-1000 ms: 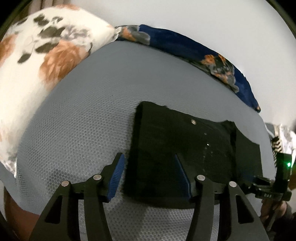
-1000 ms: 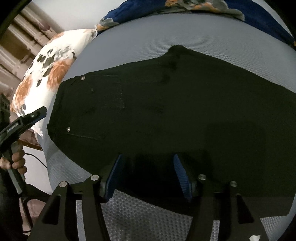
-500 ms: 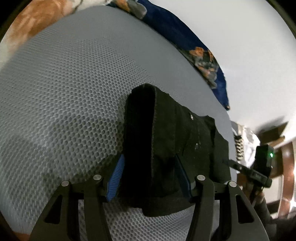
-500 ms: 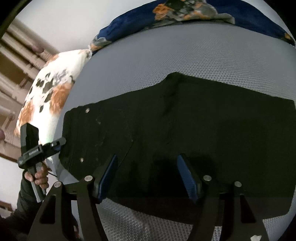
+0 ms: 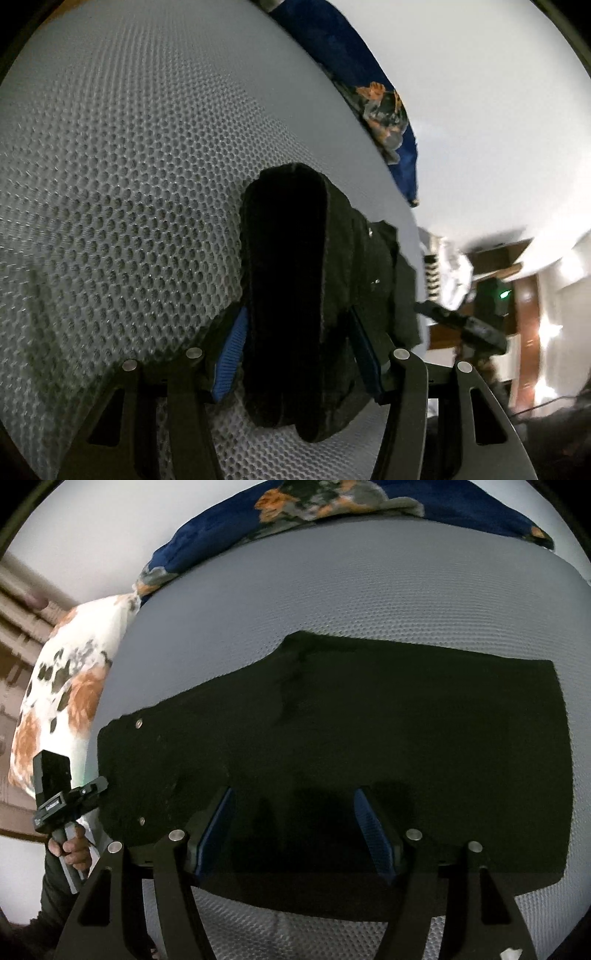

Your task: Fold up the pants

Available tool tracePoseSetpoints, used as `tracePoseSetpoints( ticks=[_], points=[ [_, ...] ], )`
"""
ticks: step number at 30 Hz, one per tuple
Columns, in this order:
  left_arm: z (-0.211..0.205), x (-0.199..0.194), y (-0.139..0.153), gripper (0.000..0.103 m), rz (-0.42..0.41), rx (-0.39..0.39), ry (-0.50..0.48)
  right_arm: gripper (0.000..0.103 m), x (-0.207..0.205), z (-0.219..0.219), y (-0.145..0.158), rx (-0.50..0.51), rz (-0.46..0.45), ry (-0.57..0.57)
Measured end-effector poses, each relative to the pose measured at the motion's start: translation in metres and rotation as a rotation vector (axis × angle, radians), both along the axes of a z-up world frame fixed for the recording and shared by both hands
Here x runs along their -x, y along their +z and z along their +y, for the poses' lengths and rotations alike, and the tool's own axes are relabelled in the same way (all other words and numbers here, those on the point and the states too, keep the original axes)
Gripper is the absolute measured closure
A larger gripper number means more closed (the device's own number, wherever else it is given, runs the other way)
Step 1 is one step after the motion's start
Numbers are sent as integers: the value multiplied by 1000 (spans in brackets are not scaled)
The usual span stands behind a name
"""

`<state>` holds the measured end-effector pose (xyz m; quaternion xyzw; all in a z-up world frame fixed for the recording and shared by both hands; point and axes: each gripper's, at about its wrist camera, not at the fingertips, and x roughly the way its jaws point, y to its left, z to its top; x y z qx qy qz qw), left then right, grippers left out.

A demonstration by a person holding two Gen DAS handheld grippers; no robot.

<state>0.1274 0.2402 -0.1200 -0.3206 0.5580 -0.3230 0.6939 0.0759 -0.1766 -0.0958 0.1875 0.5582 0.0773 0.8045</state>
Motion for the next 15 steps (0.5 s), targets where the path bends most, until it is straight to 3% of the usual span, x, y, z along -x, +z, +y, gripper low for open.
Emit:
tracePoseSetpoints(
  ticks=[6, 13, 15],
  points=[
    [-17, -13, 1, 47, 0, 7, -43, 38, 0, -5, -1, -20, -2, -40],
    [-46, -18, 8, 49, -71, -74, -15, 38, -1, 12, 1, -37, -40, 18],
    [-52, -14, 11, 61, -73, -138, 14, 38, -1, 15, 4, -28, -57, 29]
  ],
)
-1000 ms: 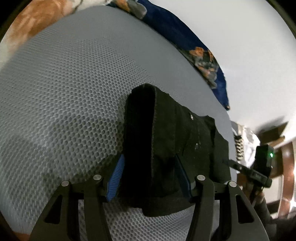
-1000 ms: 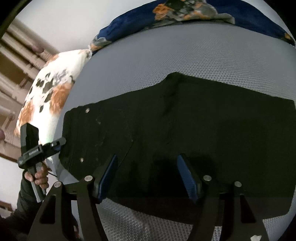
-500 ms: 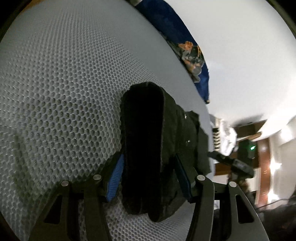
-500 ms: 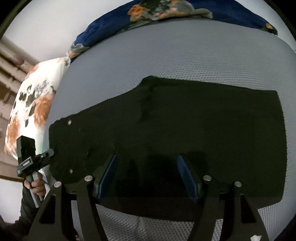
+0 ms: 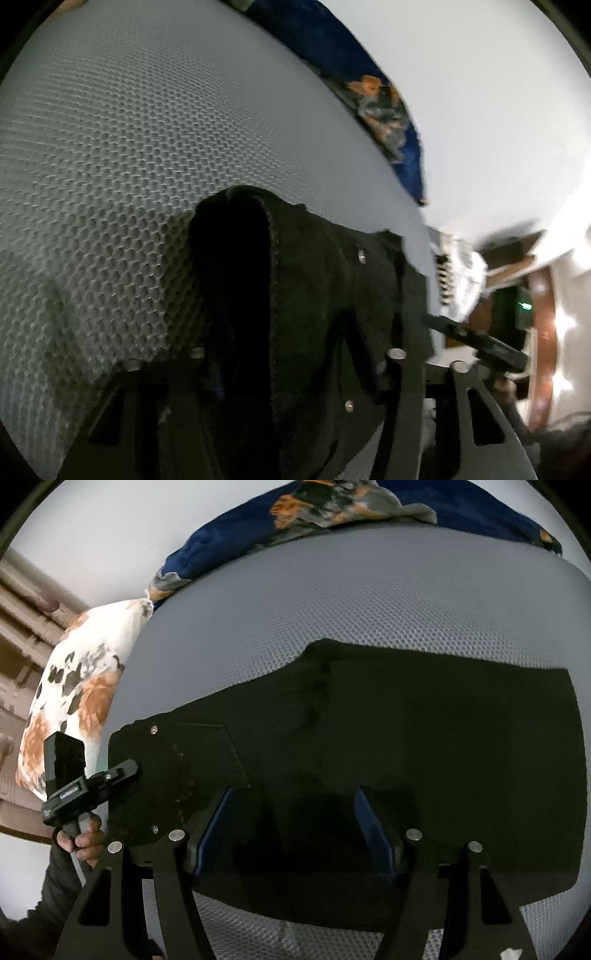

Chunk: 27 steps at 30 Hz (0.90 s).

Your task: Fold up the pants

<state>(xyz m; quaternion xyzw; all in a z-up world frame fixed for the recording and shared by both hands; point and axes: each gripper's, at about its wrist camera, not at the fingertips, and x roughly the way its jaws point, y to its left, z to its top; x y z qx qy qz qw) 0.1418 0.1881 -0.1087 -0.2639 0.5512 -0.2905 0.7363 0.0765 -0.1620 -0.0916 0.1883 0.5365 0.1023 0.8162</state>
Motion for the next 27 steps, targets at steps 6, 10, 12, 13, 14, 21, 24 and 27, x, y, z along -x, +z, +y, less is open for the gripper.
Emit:
tracePoseSetpoints(
  ticks=[6, 10, 12, 13, 14, 21, 24, 27],
  points=[
    [-19, 10, 24, 72, 12, -117, 54, 38, 9, -17, 12, -32, -53, -28],
    [-31, 11, 45, 77, 80, -46, 102, 38, 18, -40, 19, -55, -89, -70],
    [-40, 14, 55, 78, 82, -27, 112, 38, 22, -53, 21, -73, -103, -98],
    [-48, 17, 63, 78, 72, -32, 115, 38, 25, -61, 22, -85, -111, -115],
    [-56, 20, 70, 78, 66, -44, 123, 38, 28, -67, 22, -95, -117, -129],
    [-120, 25, 116, 79, 43, -31, 152, 38, 48, -111, 22, -137, -155, -181],
    [-159, 21, 133, 79, 30, -25, 141, 38, 58, -135, 21, -161, -180, -221],
    [-199, 15, 142, 79, 24, -18, 120, 38, 67, -161, 18, -172, -196, -269]
  ],
)
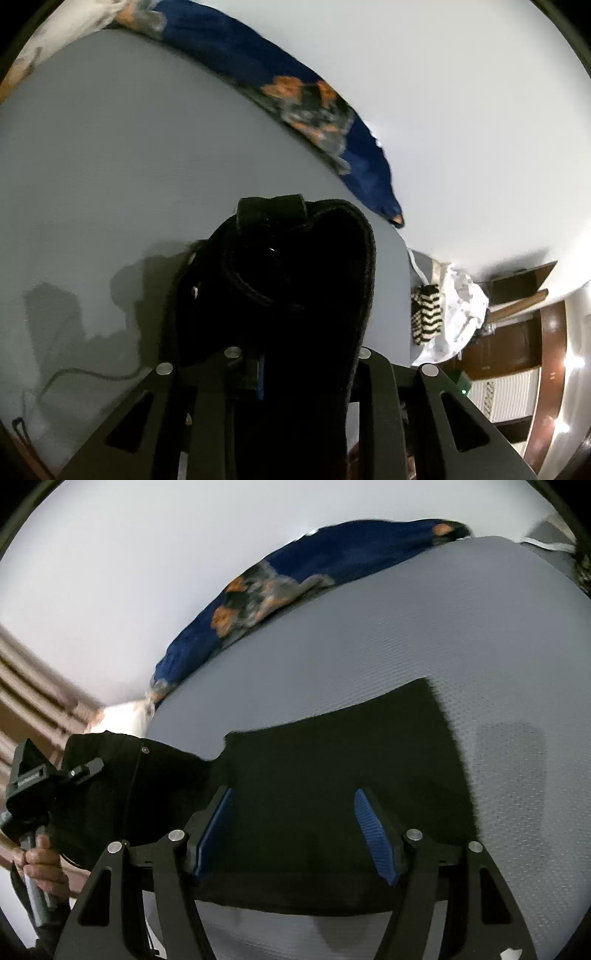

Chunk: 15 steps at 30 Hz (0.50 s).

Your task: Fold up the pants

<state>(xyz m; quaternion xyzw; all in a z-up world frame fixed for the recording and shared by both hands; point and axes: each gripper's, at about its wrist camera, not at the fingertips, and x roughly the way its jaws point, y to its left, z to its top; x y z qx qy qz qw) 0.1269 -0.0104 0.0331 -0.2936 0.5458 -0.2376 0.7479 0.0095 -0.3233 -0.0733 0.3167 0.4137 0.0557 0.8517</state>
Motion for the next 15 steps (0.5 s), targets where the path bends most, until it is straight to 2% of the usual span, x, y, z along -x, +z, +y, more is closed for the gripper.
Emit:
tracePoseSetpoints(
  ticks=[2, 8, 15],
  points=[
    [-28, -4, 3, 79, -2, 1, -22, 38, 7, -14, -2, 5, -3, -36],
    [-101, -4, -2, 79, -24, -31, -97, 38, 25, -45, -2, 150, 7, -141],
    [-158, 1, -36, 79, -24, -103, -130, 38, 36, -67, -4, 152, -13, -197]
  ],
)
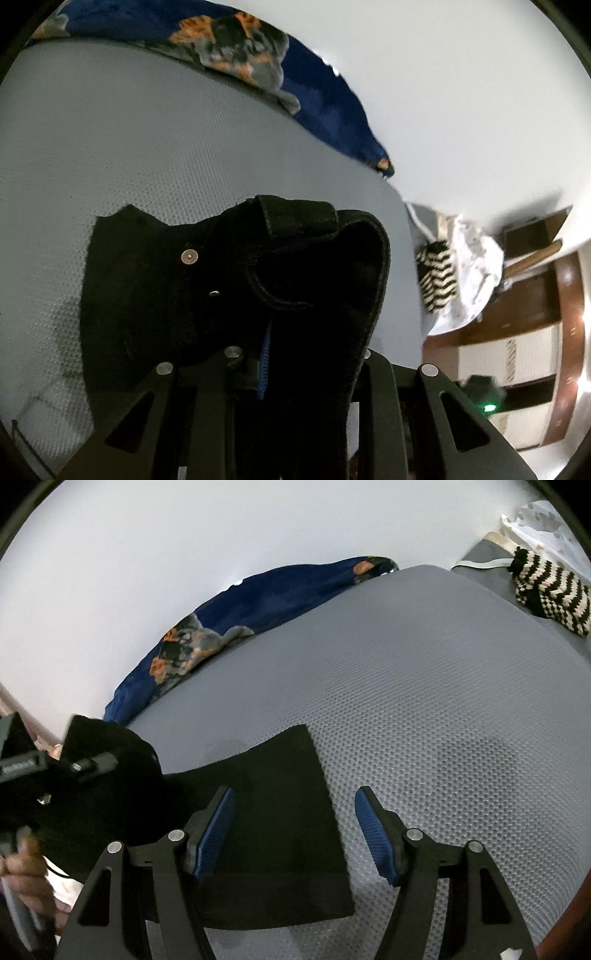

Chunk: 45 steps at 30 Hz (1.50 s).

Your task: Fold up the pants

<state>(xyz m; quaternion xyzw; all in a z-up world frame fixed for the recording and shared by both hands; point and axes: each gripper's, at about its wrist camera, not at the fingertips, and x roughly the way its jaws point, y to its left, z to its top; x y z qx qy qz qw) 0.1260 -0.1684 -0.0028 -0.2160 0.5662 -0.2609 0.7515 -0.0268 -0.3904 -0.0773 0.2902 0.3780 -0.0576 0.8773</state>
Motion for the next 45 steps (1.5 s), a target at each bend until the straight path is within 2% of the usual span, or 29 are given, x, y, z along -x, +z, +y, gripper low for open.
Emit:
tracePoseSetpoints(
  ticks=[7, 14, 16, 18, 19, 21, 25, 29, 34, 38, 42, 45],
  points=[
    [-22, 7, -20, 78, -36, -89, -56, 38, -4, 0, -8, 37, 37, 13],
    [-32, 14, -31, 75, -48, -128, -97, 38, -1, 0, -10, 35, 39, 15],
    [-34, 16, -30, 69, -62, -128, -107, 38, -1, 1, -10, 38, 39, 14],
    [-35, 17, -27, 48, -74, -100, -119, 38, -2, 1, -10, 39, 38, 15],
    [-34, 18, -23, 46, -83, -70, -124, 38, -2, 2, -11, 43, 41, 15],
    [-34, 19, -16, 44, -113, -50, -131, 38, -2, 2, -11, 43, 43, 18],
    [-24, 23, -6, 43, -153, -61, -124, 38, -1, 5, -13, 50, 48, 16],
    [0, 26, -7, 43, -176, -106, -76, 38, -2, 5, -17, 35, 54, 18],
    [52, 33, -18, 43, -194, -172, 12, 38, -7, 7, -21, -51, 39, 85],
    [90, 36, -33, 43, -178, -219, 86, 38, -24, 2, -28, -205, 6, 220],
    [118, 41, -47, 43, -153, -247, 139, 37, -50, -11, -44, -254, 49, 279],
    [123, 44, -53, 43, -140, -262, 157, 37, -68, -20, -57, -319, 77, 304]
  ],
)
